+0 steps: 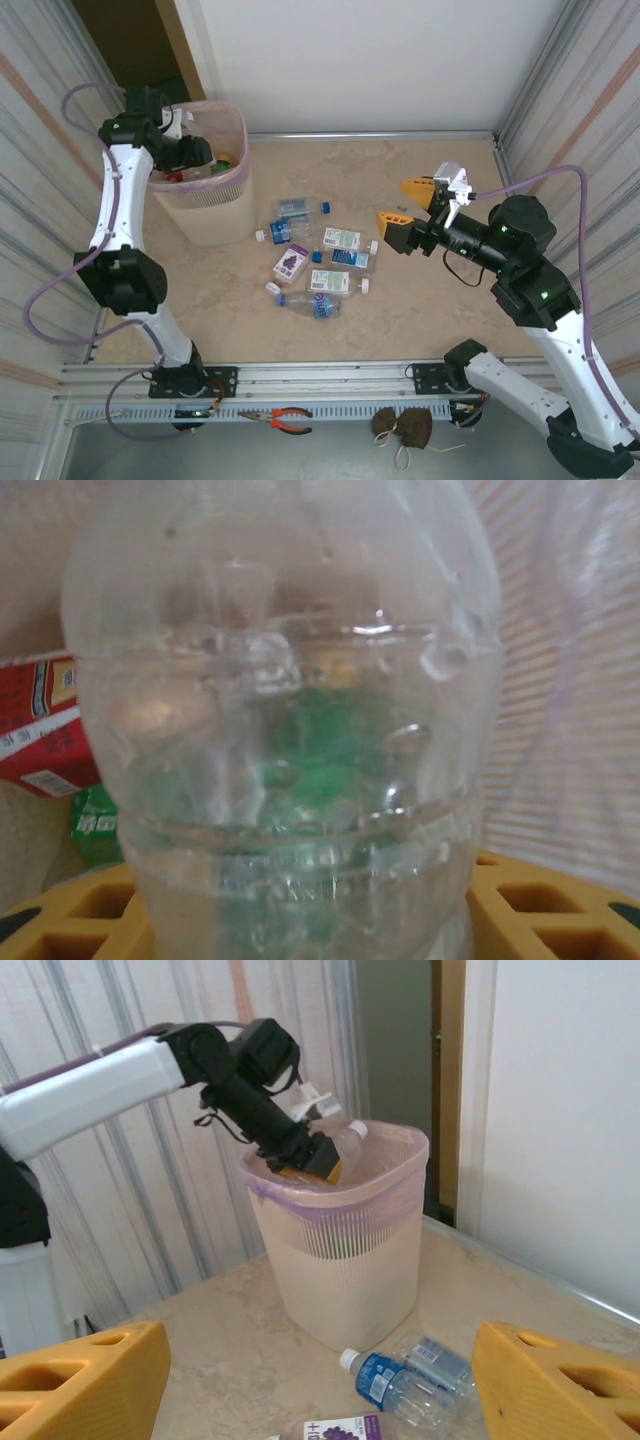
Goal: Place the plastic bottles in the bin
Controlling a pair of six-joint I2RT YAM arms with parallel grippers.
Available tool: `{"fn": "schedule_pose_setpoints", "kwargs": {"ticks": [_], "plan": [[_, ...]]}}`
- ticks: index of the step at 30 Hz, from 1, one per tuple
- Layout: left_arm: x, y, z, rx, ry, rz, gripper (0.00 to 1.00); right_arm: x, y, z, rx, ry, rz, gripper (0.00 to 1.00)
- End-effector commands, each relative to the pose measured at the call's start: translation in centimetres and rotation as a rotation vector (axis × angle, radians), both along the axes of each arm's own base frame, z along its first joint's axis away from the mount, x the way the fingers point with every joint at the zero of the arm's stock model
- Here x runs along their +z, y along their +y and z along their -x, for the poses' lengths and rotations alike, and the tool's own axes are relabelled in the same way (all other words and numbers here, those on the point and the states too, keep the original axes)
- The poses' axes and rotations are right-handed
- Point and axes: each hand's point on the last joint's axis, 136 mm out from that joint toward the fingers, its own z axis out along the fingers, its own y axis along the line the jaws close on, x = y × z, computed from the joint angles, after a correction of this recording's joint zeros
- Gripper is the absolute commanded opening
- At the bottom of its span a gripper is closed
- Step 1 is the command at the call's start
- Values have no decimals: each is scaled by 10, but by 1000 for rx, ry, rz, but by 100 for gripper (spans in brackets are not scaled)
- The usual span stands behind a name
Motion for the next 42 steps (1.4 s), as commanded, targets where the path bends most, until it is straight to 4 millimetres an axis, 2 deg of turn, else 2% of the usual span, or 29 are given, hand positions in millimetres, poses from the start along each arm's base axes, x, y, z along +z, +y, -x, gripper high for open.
{"fn": "schedule_pose_setpoints", "kwargs": {"ticks": [1,6,11,20,25,30,34,36,42], "plan": [[-16,17,8,15,87,-96,57,12,-3,5,-7,-28,-13,78],[-46,20,7,9,180,-111,60,10,-3,4,-12,-27,-10,78],[-54,17,7,2,202,-93,66,10,-4,5,-14,-30,-9,78],[-10,19,12,18,100,-109,80,14,-5,7,-11,-41,-12,78],[14,18,17,15,49,-112,81,14,-5,8,-11,-43,-13,78],[26,9,20,-17,15,-96,78,14,-5,9,-7,-43,-14,78],[31,-5,21,-65,-2,-73,65,13,-4,9,-6,-42,-13,78],[37,-14,23,-90,-20,-62,64,13,-5,9,-11,-41,-10,78],[81,-40,31,-179,-179,-23,65,2,-7,1,-48,-1,15,78]]}}
